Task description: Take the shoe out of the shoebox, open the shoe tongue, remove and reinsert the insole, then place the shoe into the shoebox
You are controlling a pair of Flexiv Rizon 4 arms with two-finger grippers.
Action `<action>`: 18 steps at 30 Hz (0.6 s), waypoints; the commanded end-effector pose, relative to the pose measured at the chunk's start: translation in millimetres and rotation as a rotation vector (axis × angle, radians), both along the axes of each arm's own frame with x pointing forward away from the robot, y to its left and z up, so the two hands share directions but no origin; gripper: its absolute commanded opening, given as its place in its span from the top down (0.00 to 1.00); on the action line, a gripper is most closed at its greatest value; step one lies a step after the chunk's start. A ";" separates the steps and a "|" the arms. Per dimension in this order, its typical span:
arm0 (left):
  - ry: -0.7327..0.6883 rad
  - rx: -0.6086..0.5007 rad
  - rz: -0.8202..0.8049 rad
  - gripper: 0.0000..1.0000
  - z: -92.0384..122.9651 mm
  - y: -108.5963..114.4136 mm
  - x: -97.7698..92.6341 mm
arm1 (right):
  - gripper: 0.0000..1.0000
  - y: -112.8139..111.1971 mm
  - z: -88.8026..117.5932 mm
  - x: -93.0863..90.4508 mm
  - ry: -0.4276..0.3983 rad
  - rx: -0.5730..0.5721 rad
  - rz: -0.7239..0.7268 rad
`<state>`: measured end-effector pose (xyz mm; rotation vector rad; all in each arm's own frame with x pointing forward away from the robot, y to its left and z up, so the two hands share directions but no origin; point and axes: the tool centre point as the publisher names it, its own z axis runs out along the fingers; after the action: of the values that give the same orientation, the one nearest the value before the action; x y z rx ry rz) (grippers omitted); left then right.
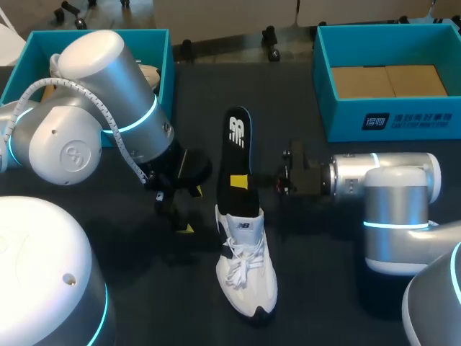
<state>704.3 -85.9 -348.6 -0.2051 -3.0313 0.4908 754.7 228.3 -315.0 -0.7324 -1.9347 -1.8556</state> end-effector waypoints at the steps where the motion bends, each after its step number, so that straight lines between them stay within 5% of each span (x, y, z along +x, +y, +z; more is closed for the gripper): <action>1: -0.003 0.000 0.001 0.00 0.5 1.1 -1.4 | 1.00 0.7 -4.1 -1.7 0.007 0.004 0.008; 18: -0.003 0.000 0.001 0.00 0.5 1.1 -1.4 | 1.00 0.6 -16.9 -19.8 0.087 -0.044 0.093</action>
<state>704.3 -85.9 -348.6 -0.2051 -3.0313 0.4908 735.8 228.6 -329.1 -0.7202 -1.9224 -1.7218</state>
